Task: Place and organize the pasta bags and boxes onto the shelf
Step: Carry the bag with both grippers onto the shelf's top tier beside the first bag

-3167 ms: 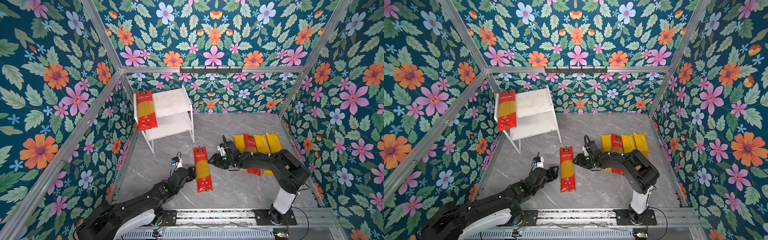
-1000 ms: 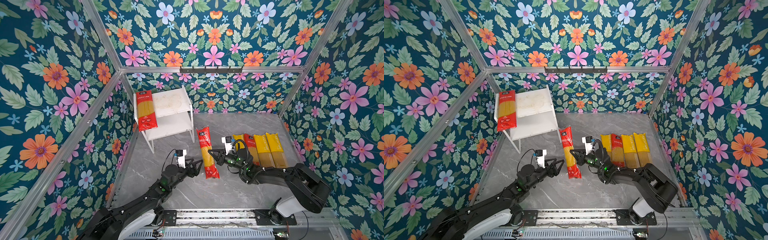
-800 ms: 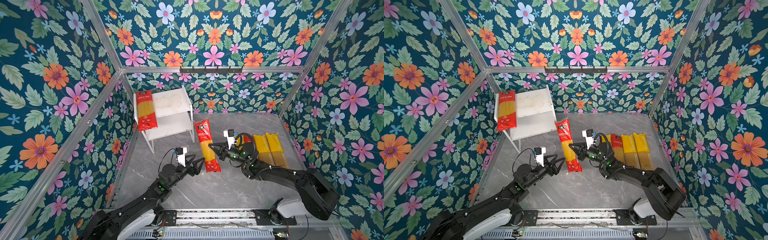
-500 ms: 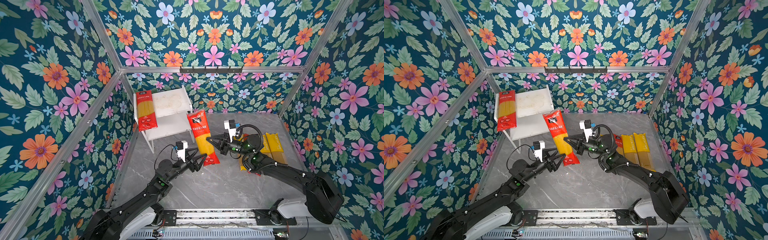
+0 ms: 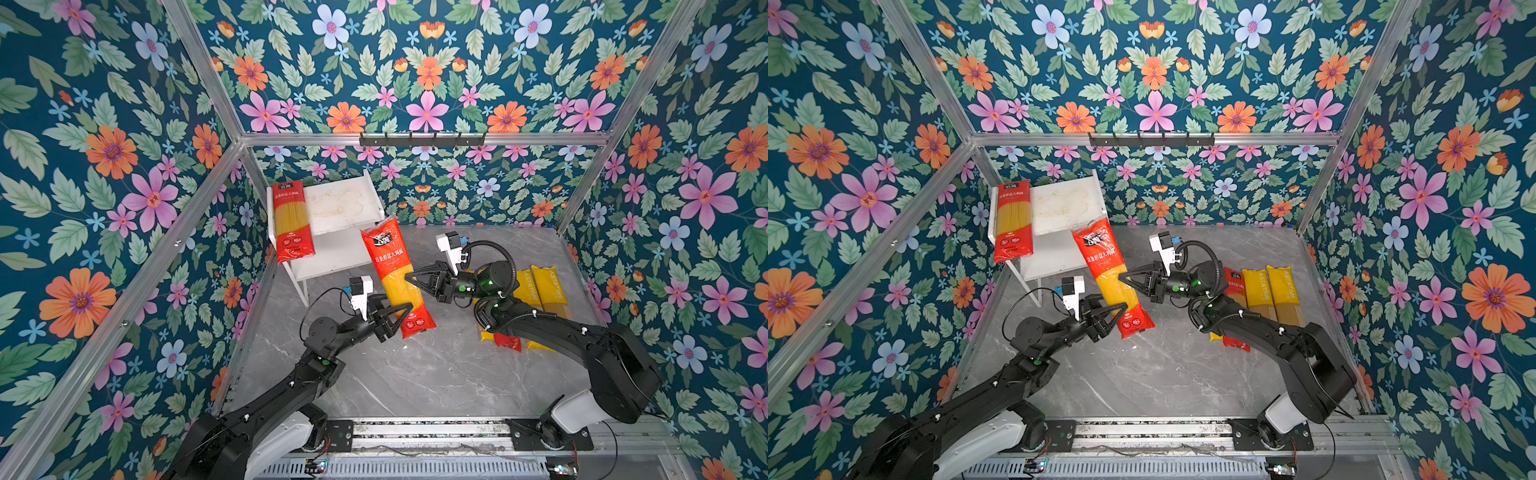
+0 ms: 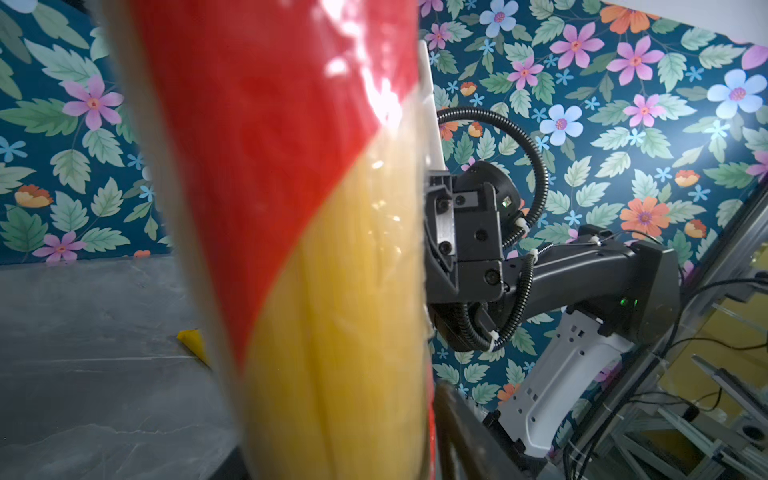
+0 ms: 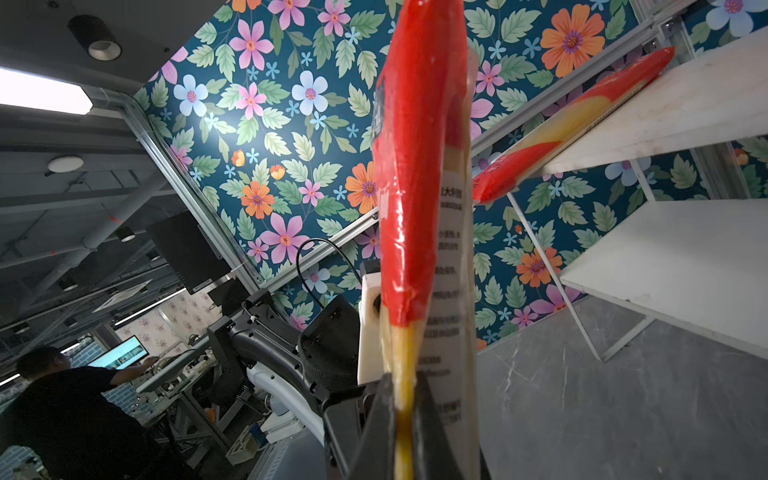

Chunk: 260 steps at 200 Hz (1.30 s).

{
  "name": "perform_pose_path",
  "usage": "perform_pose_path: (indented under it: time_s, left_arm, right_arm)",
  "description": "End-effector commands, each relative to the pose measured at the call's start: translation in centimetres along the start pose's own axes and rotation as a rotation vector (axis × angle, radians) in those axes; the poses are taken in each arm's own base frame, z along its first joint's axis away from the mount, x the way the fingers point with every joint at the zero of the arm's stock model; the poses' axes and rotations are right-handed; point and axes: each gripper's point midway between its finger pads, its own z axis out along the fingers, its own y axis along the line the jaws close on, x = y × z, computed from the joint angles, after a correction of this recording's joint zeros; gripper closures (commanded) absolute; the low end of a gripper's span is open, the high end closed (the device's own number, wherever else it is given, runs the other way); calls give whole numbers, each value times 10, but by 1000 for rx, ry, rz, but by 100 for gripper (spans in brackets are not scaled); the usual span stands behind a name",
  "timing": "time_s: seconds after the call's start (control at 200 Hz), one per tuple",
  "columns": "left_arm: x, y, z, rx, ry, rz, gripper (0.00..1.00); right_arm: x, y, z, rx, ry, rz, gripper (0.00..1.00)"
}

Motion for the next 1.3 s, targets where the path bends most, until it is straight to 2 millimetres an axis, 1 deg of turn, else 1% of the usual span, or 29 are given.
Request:
perform_pose_path:
  time_s: [0.0, 0.04, 0.155, 0.18, 0.22, 0.25, 0.265, 0.295, 0.32, 0.365, 0.42, 0.505, 0.615, 0.69, 0.775, 0.905, 1.015, 1.065, 1.1, 1.165, 1.295]
  left_arm:
    - [-6, -13, -1, 55, -15, 13, 56]
    - [-6, -12, -1, 46, -15, 9, 60]
    - [-8, -8, 1, 24, -16, -18, 73]
    - [-9, -7, 1, 20, -20, -29, 74]
    - [-10, -5, 1, 14, -26, -48, 77]
    - [-11, -4, 1, 5, -33, -58, 78]
    - [-11, -3, 1, 0, -36, -62, 78]
    - [-12, -2, 1, -7, -39, -74, 79]
    - [-14, -1, 1, -11, -45, -79, 79]
    - [-17, -1, 1, -17, -60, -90, 80]
    - [-22, -2, 0, -20, -73, -103, 80]
    - [-30, 1, -1, -52, -86, -134, 79]
    - [-44, 18, -3, -139, -84, -191, 77]
    - [-53, 28, -5, -158, -85, -241, 76]
    - [-59, 33, -3, -144, -88, -285, 76]
    - [-61, 35, 2, -133, -84, -304, 76]
    - [-66, 32, 2, -116, -95, -306, 76]
    - [-67, 30, 2, -113, -98, -308, 76]
    - [-67, 29, 1, -112, -100, -306, 76]
    - [-66, 30, 0, -119, -98, -308, 76]
    - [-66, 29, -1, -121, -99, -310, 76]
  right_arm:
    - [-24, 15, -2, -55, -93, -50, 100]
    - [-23, 11, -2, -45, -95, -36, 100]
    - [-21, -2, -5, -4, -92, 6, 88]
    - [-20, -4, -6, 4, -88, 16, 85]
    - [-17, -8, -7, 16, -80, 32, 76]
    - [-16, -11, -8, 24, -76, 44, 70]
    - [-14, -12, -9, 29, -72, 52, 64]
    - [-12, -15, -11, 36, -69, 68, 56]
    - [-10, -18, -13, 44, -69, 82, 52]
    - [-7, -24, -17, 57, -67, 114, 47]
    - [-1, -32, -25, 79, -65, 152, 44]
    - [20, -45, -35, 134, -29, 214, 40]
    - [47, -55, -46, 186, 19, 282, 39]
    - [58, -55, -50, 180, 31, 312, 39]
    - [64, -52, -49, 164, 48, 329, 39]
    - [70, -43, -39, 131, 69, 323, 38]
    - [76, -45, -30, 127, 90, 322, 38]
    - [76, -47, -28, 130, 87, 323, 38]
    - [75, -47, -26, 126, 85, 325, 40]
    - [72, -45, -21, 116, 80, 323, 46]
    - [66, -40, -13, 110, 63, 289, 64]
